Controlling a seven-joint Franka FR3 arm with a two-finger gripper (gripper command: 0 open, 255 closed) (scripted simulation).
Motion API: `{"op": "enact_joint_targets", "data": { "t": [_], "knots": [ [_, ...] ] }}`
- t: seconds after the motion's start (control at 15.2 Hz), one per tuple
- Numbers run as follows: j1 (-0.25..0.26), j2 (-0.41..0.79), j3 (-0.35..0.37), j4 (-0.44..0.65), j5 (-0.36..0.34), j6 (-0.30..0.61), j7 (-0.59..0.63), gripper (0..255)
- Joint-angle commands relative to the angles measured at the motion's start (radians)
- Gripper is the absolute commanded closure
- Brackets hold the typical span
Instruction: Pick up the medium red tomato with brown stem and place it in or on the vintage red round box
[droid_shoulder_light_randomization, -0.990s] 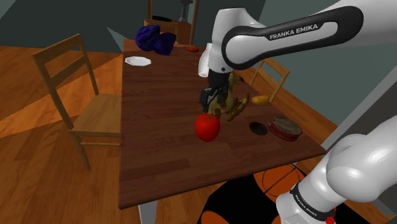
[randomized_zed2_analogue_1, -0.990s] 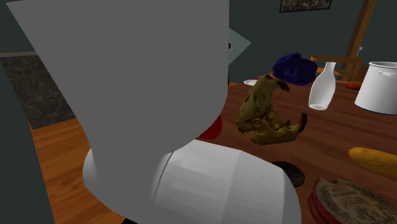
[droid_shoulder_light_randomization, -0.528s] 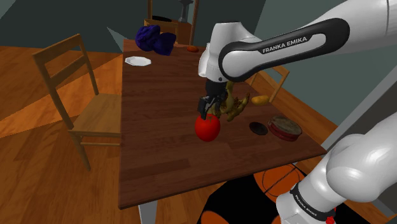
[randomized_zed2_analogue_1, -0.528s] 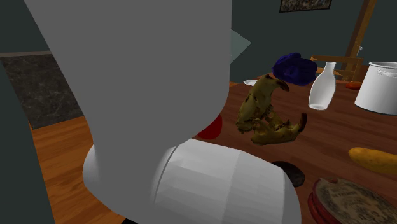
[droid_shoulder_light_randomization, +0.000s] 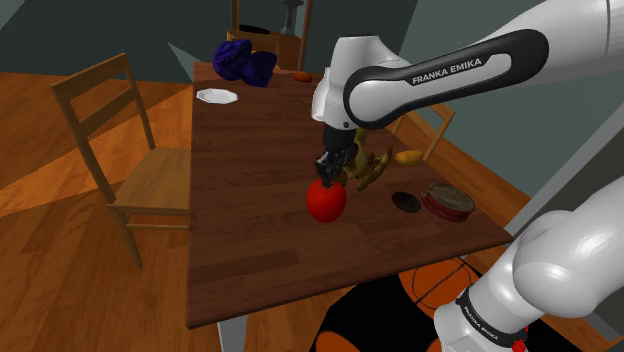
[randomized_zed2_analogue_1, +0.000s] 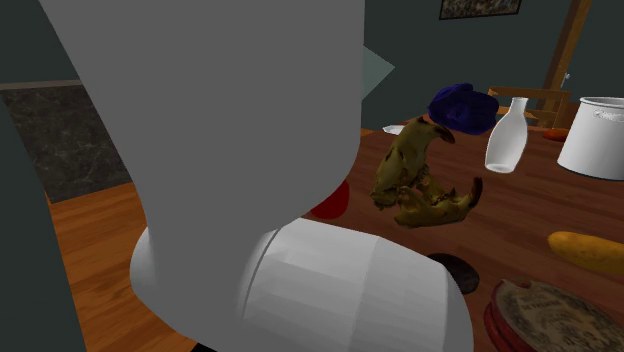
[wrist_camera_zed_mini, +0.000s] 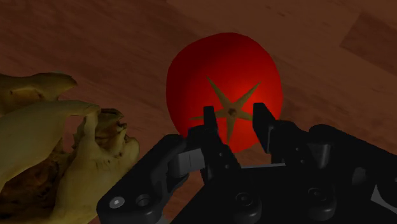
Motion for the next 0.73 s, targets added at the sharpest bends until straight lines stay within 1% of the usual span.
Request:
{"op": "enact_joint_targets", "data": {
  "t": [0.0, 0.46, 0.66],
  "knots": [
    [0.000, 0.000, 0.000, 0.000, 0.000, 0.000, 0.000, 255],
    [0.000, 0.000, 0.000, 0.000, 0.000, 0.000, 0.000, 255],
    [0.000, -0.018, -0.003, 0.024, 0.004, -0.042, -0.005, 255]
  ]
}}
